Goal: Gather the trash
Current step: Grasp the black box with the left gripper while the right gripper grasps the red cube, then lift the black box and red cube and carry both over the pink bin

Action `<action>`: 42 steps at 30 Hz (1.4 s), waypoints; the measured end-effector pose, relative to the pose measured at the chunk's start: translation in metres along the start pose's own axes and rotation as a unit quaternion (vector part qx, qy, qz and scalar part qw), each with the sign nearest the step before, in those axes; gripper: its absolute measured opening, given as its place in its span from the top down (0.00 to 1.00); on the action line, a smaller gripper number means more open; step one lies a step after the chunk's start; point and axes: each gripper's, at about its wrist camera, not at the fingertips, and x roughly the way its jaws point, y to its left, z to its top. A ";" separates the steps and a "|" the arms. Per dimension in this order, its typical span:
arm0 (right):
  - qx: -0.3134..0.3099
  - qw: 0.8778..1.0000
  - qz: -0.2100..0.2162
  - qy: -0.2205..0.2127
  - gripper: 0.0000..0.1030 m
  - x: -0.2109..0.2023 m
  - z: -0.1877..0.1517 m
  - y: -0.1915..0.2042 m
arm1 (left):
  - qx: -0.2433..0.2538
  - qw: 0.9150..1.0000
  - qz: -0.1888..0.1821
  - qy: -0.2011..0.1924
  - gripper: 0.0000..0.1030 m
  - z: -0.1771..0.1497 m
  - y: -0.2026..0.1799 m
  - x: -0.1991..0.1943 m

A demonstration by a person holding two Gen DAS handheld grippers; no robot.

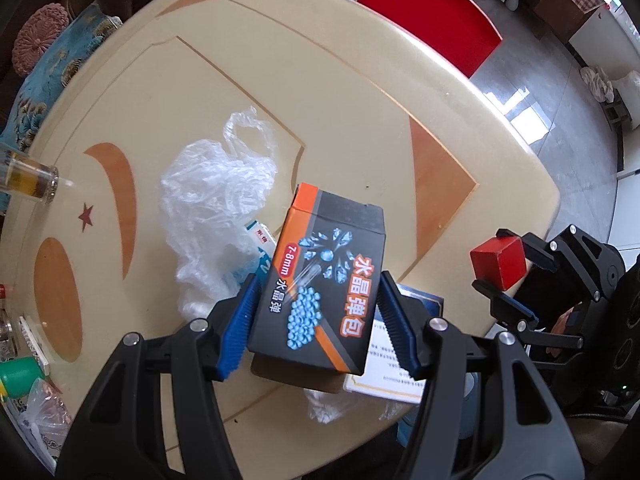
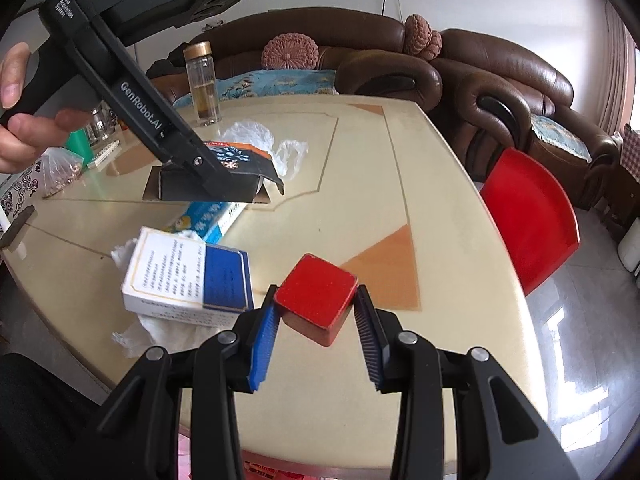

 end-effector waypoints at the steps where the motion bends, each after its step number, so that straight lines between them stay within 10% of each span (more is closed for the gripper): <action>1: -0.001 1.000 0.001 -0.002 0.64 -0.002 0.002 0.000 | 0.001 1.000 0.001 -0.003 0.43 -0.003 0.000 -0.004; 42: -0.055 0.993 0.042 -0.098 0.64 -0.159 0.035 0.069 | -0.015 0.993 0.056 -0.105 0.43 -0.161 -0.069 -0.116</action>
